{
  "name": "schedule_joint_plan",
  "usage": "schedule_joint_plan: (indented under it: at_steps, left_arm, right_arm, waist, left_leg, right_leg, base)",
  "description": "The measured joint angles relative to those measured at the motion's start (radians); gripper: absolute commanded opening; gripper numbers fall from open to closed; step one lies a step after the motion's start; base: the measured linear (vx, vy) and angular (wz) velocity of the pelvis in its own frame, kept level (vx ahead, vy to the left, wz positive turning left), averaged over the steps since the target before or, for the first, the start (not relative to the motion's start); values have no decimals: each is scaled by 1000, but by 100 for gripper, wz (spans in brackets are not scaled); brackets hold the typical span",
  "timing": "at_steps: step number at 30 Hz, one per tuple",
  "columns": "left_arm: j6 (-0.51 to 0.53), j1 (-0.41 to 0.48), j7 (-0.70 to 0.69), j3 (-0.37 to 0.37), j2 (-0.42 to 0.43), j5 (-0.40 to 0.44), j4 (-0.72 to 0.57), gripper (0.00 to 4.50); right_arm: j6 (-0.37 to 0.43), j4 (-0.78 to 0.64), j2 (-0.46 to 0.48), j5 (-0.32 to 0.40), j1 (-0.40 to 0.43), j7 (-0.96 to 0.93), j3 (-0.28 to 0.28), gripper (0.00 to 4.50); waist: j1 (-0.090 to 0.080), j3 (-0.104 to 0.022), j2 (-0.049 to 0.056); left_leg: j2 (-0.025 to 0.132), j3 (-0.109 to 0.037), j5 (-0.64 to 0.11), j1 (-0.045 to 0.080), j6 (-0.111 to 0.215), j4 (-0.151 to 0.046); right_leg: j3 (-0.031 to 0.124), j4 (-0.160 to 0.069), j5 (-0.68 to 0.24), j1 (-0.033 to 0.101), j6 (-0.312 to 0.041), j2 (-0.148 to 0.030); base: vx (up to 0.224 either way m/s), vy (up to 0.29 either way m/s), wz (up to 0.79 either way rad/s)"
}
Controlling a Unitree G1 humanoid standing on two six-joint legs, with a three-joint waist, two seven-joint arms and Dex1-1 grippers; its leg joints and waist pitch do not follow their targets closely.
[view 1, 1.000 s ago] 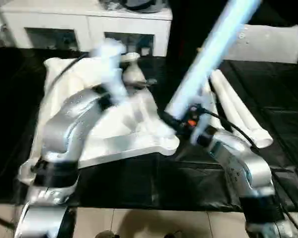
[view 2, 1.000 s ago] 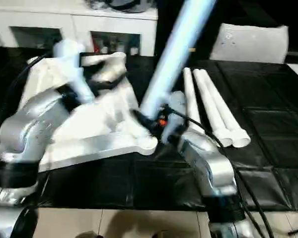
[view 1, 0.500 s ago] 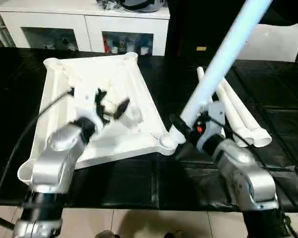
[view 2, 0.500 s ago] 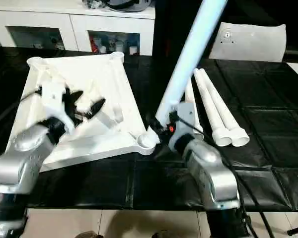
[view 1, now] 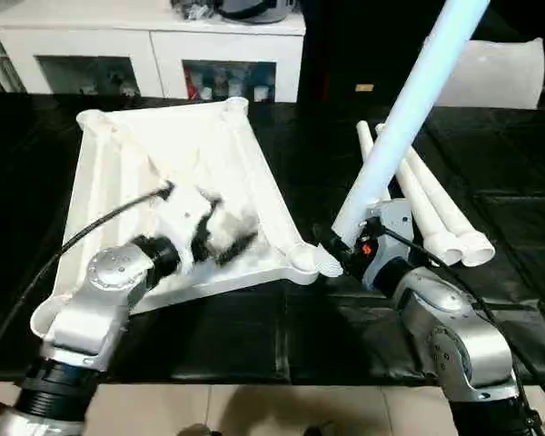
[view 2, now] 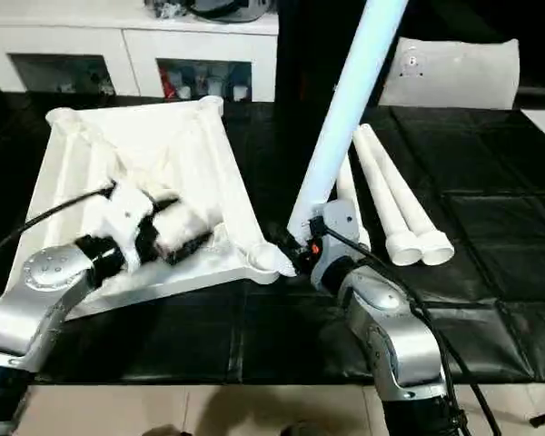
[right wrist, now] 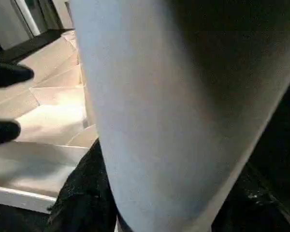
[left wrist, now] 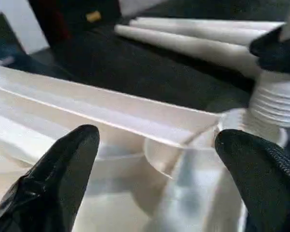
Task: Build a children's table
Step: Pick table leg
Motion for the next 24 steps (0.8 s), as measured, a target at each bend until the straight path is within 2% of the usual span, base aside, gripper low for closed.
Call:
schedule_joint_plan:
  at_steps: [4,6,8,13,19,24]
  left_arm:
    - [18,-2,-55,-34,12,0,19,415]
    - [31,-10,-76,-41,12,-2,31,415]
    - [50,-27,-100,-41,13,-19,44,381]
    - [101,-31,-152,-72,27,-35,45,336]
    - [113,-59,-171,-137,28,15,64,282]
    - [73,-65,-177,-178,30,66,99,237]
  right_arm:
    - [26,-23,1,24,0,2,-13,192]
    - [30,-23,-4,33,2,17,-10,192]
    - [19,-23,-20,31,3,38,-1,192]
    - [2,-23,-50,8,3,55,15,192]
    - [-2,-22,-72,-10,3,65,34,192]
    - [-16,-21,-78,-12,3,75,35,192]
  waist:
    - [2,0,2]
    - [1,0,3]
    - [2,0,3]
    - [1,0,3]
    - [1,0,3]
    - [1,0,3]
  left_leg:
    - [0,0,0,0,0,-1]
    - [0,0,0,0,0,-1]
    - [0,0,0,0,0,-1]
    - [0,0,0,0,0,-1]
    - [0,0,0,0,0,-1]
    - [0,1,0,0,0,-1]
  right_leg:
    - [0,0,0,0,0,0]
    - [0,0,0,0,0,0]
    - [0,0,0,0,0,0]
    - [0,0,1,0,-1,0]
    - [0,0,0,0,0,0]
    - [0,0,0,0,1,0]
  base:
    - [0,0,0]
    - [0,0,0]
    - [0,0,0]
    - [0,0,0]
    - [0,0,0]
    - [0,0,0]
